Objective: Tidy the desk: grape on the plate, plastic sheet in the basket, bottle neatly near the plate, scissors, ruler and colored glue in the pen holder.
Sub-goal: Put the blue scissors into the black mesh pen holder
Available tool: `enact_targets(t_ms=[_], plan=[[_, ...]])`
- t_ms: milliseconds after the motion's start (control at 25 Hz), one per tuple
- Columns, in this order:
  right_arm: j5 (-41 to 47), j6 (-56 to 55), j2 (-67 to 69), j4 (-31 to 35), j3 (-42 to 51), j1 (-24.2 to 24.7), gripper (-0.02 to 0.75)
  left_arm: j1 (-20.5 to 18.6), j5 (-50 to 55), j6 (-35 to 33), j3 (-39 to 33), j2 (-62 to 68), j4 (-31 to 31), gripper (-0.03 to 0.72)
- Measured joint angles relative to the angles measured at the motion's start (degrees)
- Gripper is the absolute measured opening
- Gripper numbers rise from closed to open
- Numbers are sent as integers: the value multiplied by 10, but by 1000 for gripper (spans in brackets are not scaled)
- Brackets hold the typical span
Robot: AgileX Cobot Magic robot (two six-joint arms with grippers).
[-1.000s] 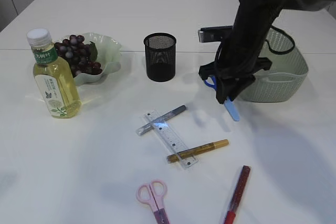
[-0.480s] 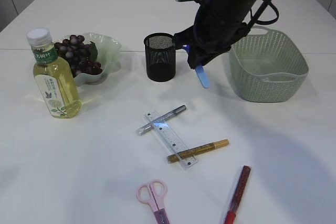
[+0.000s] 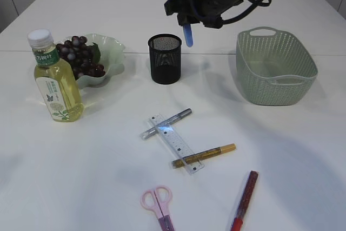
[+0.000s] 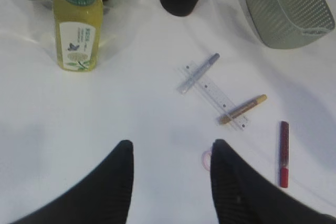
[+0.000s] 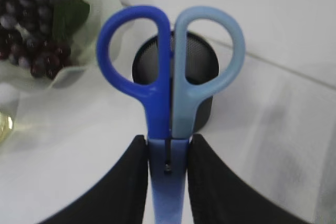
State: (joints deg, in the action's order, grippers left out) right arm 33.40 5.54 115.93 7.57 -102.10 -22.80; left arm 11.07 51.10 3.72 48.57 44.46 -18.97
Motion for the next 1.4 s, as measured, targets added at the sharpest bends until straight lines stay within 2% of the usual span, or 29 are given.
enact_targets(t_ms=[440, 880, 1400], plan=[[-194, 12, 30, -5, 0, -4, 215, 0, -81, -8, 0, 0, 38, 354], [-384, 25, 99, -18, 9, -7, 215, 0, -114, -10, 0, 0, 60, 354], [-479, 25, 149, -52, 9, -11, 214, 0, -138, -11, 0, 0, 76, 354]])
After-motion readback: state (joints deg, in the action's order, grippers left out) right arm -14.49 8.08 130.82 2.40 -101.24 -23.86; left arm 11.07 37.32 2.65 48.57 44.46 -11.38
